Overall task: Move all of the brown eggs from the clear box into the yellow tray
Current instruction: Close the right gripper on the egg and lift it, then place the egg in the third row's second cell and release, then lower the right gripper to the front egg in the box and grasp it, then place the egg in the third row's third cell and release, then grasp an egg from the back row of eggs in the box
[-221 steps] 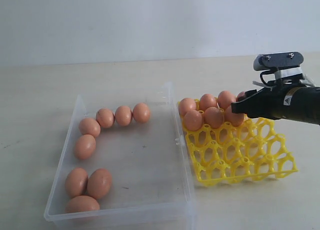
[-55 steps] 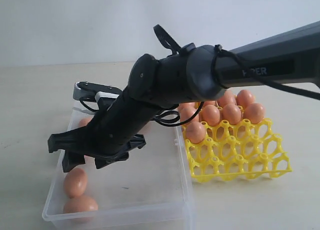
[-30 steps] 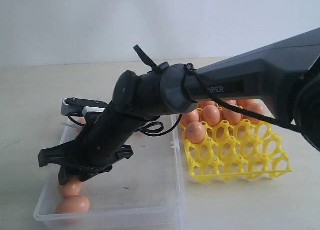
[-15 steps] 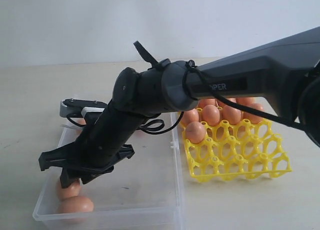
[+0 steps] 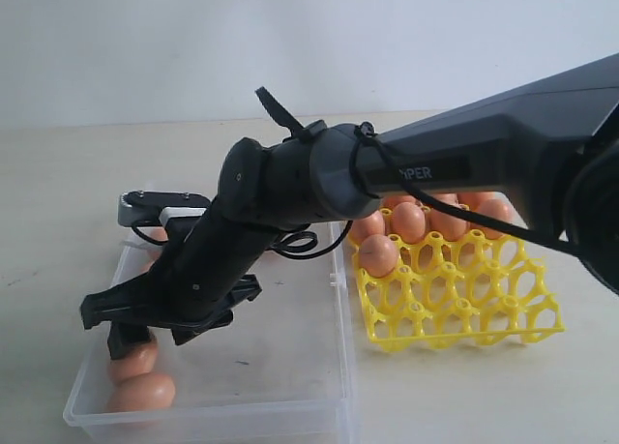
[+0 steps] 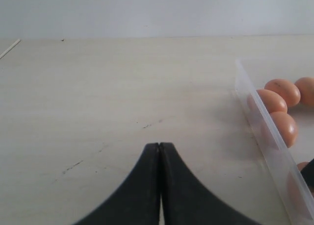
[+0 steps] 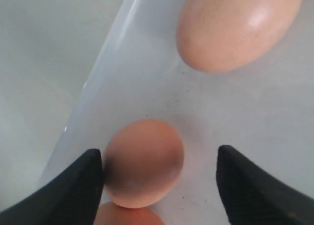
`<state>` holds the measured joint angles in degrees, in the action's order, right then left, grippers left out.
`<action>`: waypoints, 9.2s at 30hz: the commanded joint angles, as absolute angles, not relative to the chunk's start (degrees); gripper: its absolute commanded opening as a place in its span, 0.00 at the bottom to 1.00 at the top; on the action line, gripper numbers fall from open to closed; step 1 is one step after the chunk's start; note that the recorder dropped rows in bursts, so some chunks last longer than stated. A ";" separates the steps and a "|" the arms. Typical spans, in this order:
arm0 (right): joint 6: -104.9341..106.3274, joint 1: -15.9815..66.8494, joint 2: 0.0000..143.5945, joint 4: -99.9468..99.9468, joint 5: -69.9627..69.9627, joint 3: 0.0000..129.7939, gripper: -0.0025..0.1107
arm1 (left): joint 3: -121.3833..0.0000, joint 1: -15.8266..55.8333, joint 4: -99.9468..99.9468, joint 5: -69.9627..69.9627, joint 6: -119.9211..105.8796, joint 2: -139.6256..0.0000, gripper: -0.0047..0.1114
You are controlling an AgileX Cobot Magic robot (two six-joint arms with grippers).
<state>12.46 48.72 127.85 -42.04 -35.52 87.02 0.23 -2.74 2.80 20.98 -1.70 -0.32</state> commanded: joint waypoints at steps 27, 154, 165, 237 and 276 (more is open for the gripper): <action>13.91 47.51 117.54 -31.57 -14.79 77.11 0.02 | 0.00 -2.24 3.11 20.27 -1.71 0.00 0.04; 10.40 49.97 130.02 -40.38 -36.24 89.04 0.57 | 0.00 -2.24 3.11 20.27 -1.71 0.00 0.04; 13.45 49.68 126.39 -37.92 -32.13 88.27 0.02 | 0.00 -2.24 3.11 20.27 -1.71 0.00 0.04; 17.39 32.11 94.09 -14.51 -22.02 64.30 0.02 | 0.00 -2.24 3.11 20.27 -1.71 0.00 0.04; 0.00 43.70 138.58 -29.71 -40.98 109.46 0.02 | 0.00 -2.24 3.11 20.27 -1.71 0.00 0.04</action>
<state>0.00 43.91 140.24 -34.72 -42.02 109.33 0.23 -2.74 2.80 20.98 -1.70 -0.32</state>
